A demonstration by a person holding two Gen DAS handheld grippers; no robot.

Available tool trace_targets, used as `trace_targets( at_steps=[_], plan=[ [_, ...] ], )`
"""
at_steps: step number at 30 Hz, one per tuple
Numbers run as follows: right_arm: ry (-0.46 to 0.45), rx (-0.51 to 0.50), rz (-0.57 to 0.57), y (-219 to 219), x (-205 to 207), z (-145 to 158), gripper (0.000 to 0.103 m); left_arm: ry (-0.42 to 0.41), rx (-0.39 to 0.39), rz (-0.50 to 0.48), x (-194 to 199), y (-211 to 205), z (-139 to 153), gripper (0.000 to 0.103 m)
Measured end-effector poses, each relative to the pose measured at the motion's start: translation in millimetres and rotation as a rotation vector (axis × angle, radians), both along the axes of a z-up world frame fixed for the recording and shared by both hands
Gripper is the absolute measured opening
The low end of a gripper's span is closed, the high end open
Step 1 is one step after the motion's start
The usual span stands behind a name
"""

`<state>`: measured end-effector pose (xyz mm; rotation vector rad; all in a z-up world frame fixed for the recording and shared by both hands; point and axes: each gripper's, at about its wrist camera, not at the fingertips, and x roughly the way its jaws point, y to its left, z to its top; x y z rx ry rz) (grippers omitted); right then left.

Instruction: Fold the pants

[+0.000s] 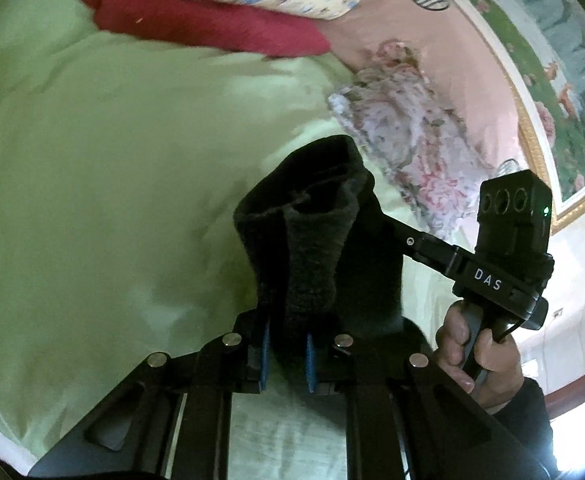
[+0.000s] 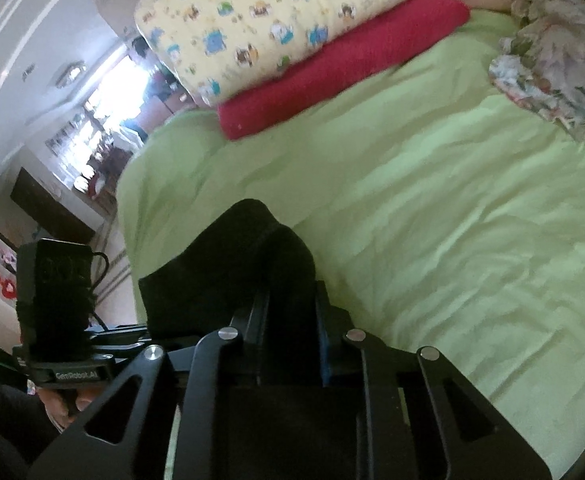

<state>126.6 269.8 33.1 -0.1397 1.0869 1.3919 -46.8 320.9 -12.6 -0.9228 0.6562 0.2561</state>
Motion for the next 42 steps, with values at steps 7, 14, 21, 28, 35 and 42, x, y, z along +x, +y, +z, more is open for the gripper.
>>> trace_targets(
  at_steps=[7,14,21,28,35,42],
  plan=[
    [-0.005,0.067,-0.037,-32,-3,29,0.019,-0.037,0.051,-0.042,6,-22,32,0.012],
    [0.0,0.124,-0.084,-72,-4,51,0.018,-0.069,0.095,-0.116,12,-55,58,0.012],
    [0.008,0.154,-0.139,-114,-3,64,0.018,-0.089,0.154,-0.201,24,-97,81,0.012],
    [0.028,0.218,-0.21,-165,-4,71,0.017,-0.1,0.199,-0.288,33,-140,100,0.012],
    [0.05,0.269,-0.271,-217,-3,67,0.017,-0.097,0.238,-0.375,48,-191,112,0.012],
    [0.076,0.303,-0.34,-271,-2,56,0.017,-0.075,0.29,-0.48,64,-247,114,0.012]
  ],
)
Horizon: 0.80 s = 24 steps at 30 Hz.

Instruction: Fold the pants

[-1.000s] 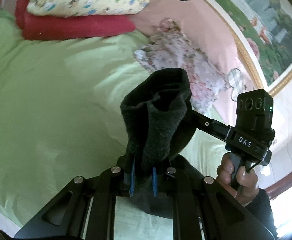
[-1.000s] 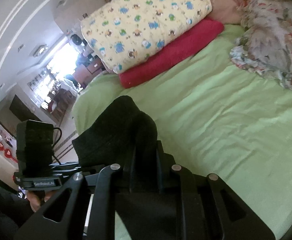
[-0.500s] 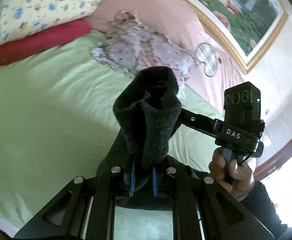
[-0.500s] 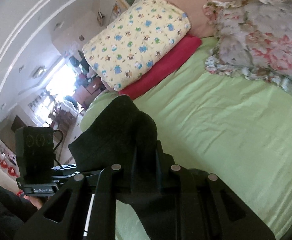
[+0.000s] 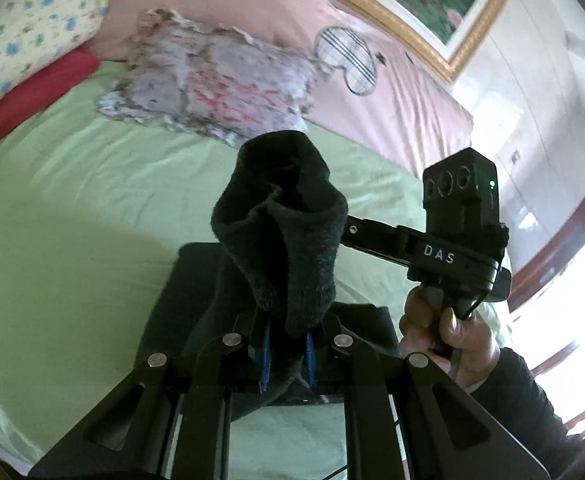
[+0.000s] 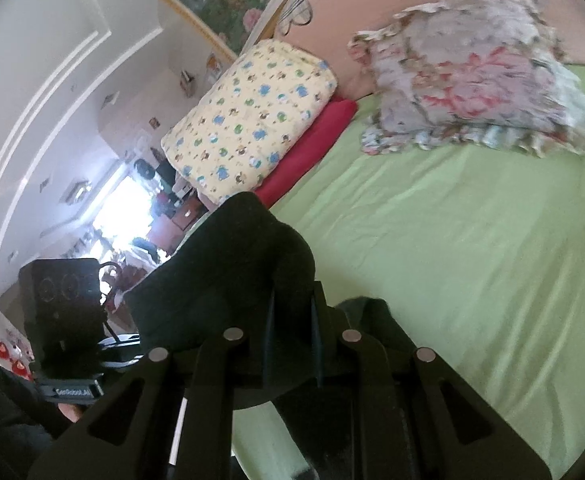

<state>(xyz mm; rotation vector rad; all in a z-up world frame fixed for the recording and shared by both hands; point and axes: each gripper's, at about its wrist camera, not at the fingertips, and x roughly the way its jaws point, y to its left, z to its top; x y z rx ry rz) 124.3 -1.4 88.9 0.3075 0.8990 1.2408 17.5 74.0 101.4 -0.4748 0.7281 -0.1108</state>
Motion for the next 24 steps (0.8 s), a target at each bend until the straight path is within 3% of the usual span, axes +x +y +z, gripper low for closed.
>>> trace_targets(
  at_steps=[17,24],
  plan=[
    [0.088,0.056,-0.142,-93,1,-49,0.017,0.068,0.12,-0.16,36,-84,-26,0.012],
    [0.117,0.057,-0.186,-115,-2,-66,0.017,0.05,0.171,-0.22,39,-104,-39,0.016]
  ],
)
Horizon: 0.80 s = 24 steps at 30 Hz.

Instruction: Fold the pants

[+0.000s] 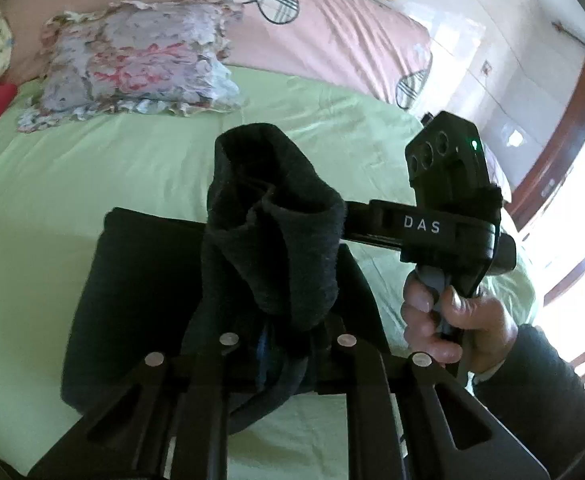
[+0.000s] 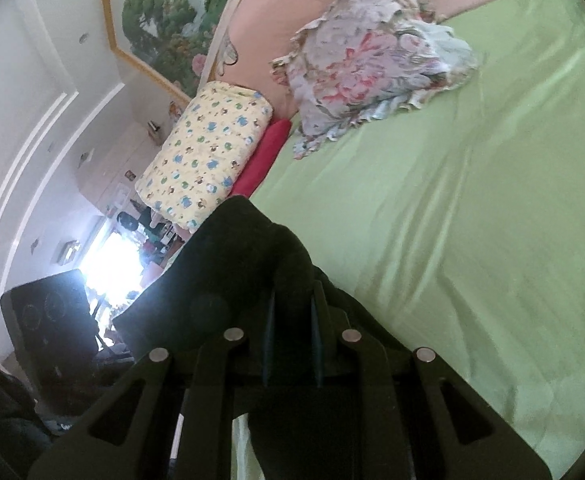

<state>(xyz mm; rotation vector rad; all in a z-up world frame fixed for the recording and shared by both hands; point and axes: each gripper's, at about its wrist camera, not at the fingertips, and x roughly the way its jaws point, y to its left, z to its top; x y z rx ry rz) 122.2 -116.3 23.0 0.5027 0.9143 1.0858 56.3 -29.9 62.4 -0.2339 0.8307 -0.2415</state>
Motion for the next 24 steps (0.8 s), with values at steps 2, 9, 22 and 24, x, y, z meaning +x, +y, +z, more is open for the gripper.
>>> trace_targets(
  at_steps=[2,9,22,24],
  plan=[
    [0.003,-0.011,-0.013,-5,-2,-3,0.018,-0.009,0.017,-0.015,0,-5,-3,0.018],
    [-0.03,-0.092,-0.086,-17,-13,0,0.027,-0.046,0.039,-0.069,-2,-17,-8,0.031],
    [-0.029,-0.138,-0.326,-79,-54,12,0.049,-0.038,-0.046,-0.187,-12,-26,-9,0.058],
    [-0.03,-0.146,-0.359,-85,-60,15,0.057,-0.042,-0.062,-0.186,-15,-21,-6,0.062]
  ],
)
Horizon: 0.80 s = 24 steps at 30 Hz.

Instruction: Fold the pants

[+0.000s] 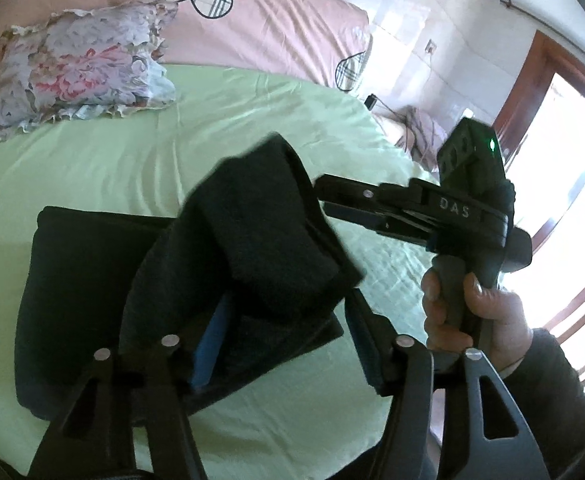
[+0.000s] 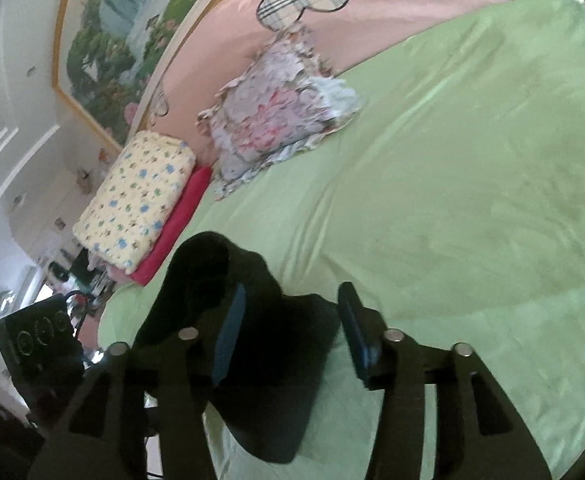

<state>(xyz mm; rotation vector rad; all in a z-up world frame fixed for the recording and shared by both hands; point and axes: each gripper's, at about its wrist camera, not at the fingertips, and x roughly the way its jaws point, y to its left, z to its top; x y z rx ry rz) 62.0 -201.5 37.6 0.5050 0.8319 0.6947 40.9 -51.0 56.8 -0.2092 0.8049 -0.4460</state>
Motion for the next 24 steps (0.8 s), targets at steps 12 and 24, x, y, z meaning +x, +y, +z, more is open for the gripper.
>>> trace_targets(
  at_steps=[12,24],
  plan=[
    [-0.005,-0.017,-0.167,-3,-39,19,0.081,-0.018,-0.063,0.117,-16,53,15,0.069],
    [-0.017,-0.1,-0.189,33,-63,26,0.084,0.007,-0.086,0.238,-16,103,4,0.071]
  ],
)
